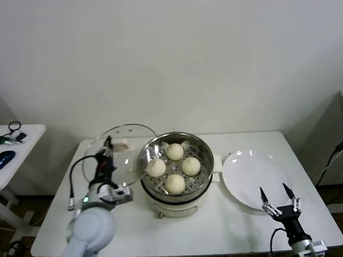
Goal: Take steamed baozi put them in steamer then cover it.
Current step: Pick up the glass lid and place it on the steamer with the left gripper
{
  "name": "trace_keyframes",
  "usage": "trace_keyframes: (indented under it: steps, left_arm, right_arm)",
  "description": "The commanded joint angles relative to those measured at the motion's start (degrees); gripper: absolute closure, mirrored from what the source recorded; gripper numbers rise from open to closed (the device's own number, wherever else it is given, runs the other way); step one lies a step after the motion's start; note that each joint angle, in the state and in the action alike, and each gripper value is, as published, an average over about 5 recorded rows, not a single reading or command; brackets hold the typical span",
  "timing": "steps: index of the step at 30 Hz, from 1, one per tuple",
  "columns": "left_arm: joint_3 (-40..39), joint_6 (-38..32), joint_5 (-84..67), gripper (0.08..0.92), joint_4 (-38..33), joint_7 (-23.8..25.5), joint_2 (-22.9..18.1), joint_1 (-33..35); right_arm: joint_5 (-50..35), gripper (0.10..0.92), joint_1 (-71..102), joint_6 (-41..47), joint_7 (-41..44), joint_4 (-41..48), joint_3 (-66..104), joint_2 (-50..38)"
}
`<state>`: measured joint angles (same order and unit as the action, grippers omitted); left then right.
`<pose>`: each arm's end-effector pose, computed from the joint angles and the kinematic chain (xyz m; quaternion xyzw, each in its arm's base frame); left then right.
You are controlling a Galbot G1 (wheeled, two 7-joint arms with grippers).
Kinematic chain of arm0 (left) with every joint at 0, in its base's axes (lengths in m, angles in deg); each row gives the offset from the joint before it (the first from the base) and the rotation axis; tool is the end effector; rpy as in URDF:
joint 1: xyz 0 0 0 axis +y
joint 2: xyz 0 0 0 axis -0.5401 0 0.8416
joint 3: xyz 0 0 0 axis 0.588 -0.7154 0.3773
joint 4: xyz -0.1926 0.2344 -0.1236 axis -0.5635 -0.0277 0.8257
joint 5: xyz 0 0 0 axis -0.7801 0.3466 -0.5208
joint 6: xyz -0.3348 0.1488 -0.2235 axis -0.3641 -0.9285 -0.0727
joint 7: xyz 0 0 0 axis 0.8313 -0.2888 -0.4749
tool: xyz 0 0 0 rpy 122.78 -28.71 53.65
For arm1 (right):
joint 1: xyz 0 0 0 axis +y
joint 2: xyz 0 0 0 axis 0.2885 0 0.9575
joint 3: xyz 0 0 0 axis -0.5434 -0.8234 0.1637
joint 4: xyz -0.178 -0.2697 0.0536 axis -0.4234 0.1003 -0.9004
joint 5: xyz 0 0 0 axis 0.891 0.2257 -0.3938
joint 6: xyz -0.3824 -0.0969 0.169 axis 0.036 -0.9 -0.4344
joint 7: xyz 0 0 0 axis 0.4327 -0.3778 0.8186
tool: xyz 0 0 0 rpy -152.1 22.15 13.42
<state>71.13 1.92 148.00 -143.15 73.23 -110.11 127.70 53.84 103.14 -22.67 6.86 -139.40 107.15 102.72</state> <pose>0.3486 -0.0466 -0.1923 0.0394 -0.7504 -0.6593 0.0281 0.2478 -0.1513 -0.4178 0.0360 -0.9987 0.0369 0.0005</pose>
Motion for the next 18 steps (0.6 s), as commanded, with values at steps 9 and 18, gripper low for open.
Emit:
trace_keyframes:
  steps: [9, 18]
  left_arm:
    - [-17.8, 5.5, 23.6, 0.856, 10.3, 3.3, -23.5, -7.3]
    - [-18.1, 4.1, 27.7, 0.856, 15.0, 0.8, -28.5, -5.9]
  right_arm:
    - [-1.0, 0.203, -2.4, -1.1, -0.5, 2.0, -0.2, -1.0]
    - [-1.4, 0.203, -2.6, -1.8, -0.5, 2.4, -0.6, -0.7]
